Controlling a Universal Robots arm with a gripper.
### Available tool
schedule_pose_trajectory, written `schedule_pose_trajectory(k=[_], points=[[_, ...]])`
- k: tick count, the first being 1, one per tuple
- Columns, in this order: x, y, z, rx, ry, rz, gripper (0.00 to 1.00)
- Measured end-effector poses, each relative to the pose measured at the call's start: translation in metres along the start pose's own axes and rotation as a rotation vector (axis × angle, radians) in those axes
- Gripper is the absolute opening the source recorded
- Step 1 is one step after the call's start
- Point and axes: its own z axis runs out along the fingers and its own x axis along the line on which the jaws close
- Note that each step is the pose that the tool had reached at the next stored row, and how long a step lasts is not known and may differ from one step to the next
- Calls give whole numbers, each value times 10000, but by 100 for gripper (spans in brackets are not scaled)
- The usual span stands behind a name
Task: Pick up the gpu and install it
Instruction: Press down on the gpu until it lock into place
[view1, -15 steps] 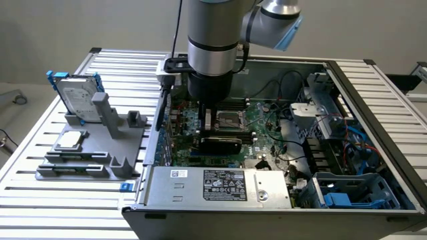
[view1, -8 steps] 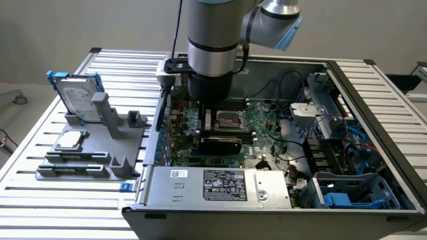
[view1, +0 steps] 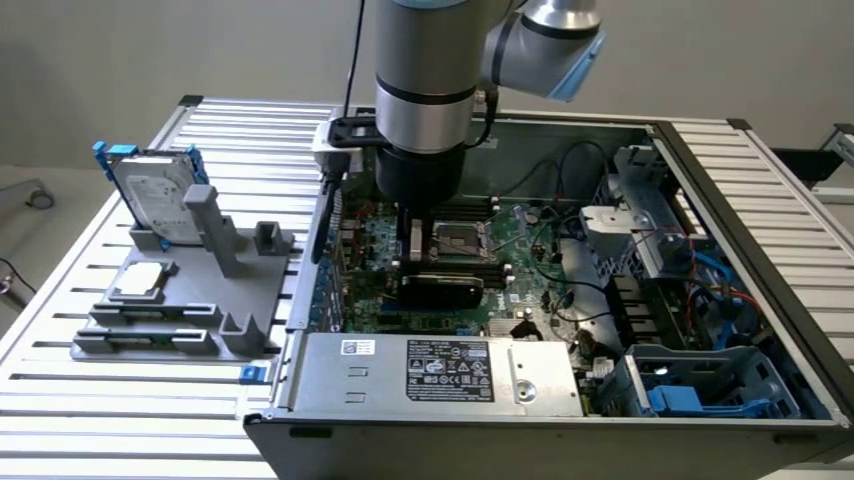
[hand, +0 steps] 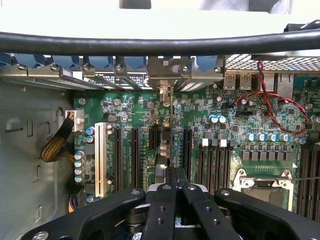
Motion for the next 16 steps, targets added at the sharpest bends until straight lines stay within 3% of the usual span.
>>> schedule_pose_trajectory(k=[16], points=[[-24, -1, 12, 0, -3, -1, 11]])
